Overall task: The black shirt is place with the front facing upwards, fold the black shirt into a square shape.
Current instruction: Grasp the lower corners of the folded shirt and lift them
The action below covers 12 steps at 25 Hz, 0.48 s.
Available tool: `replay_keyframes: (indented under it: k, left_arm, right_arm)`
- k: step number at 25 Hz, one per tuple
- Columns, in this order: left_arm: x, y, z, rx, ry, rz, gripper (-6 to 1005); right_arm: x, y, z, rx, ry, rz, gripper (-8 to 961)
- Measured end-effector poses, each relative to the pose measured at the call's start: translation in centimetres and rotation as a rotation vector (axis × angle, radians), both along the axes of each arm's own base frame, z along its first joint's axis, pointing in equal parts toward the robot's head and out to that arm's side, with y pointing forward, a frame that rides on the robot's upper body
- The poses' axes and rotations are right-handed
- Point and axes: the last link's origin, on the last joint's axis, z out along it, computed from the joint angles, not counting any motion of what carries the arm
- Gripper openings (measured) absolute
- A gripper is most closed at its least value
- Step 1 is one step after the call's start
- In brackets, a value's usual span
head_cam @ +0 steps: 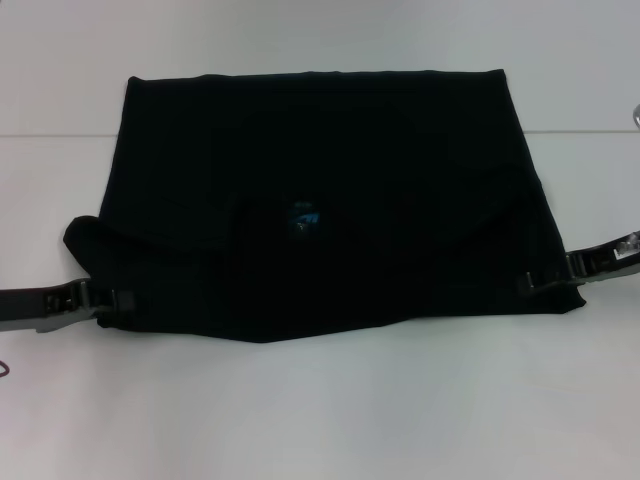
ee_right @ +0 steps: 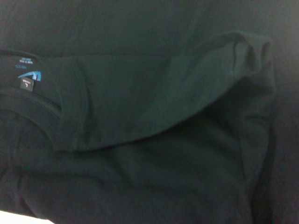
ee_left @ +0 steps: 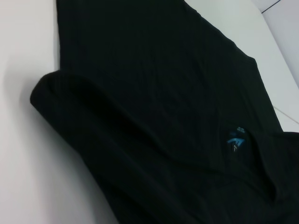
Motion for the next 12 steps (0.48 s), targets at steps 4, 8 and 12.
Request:
replay_keyframes:
  k: [4, 8, 12]
  left_arm:
    - [0.08, 0.07, 0.01, 0.001, -0.001, -0.002, 29]
    - [0.08, 0.1, 0.05, 0.001, 0.0, -0.003, 29]
    - [0.13, 0.18, 0.11, 0.002, 0.001, -0.005, 29]
  right_arm:
    - [-0.12, 0.06, -0.46, -0.005, -0.005, 0.005, 845]
    - [-0.06, 0.03, -0.7, -0.008, -0.004, 0.001, 843]
    - [-0.03, 0.0, -0.86, -0.011, -0.003, -0.001, 841]
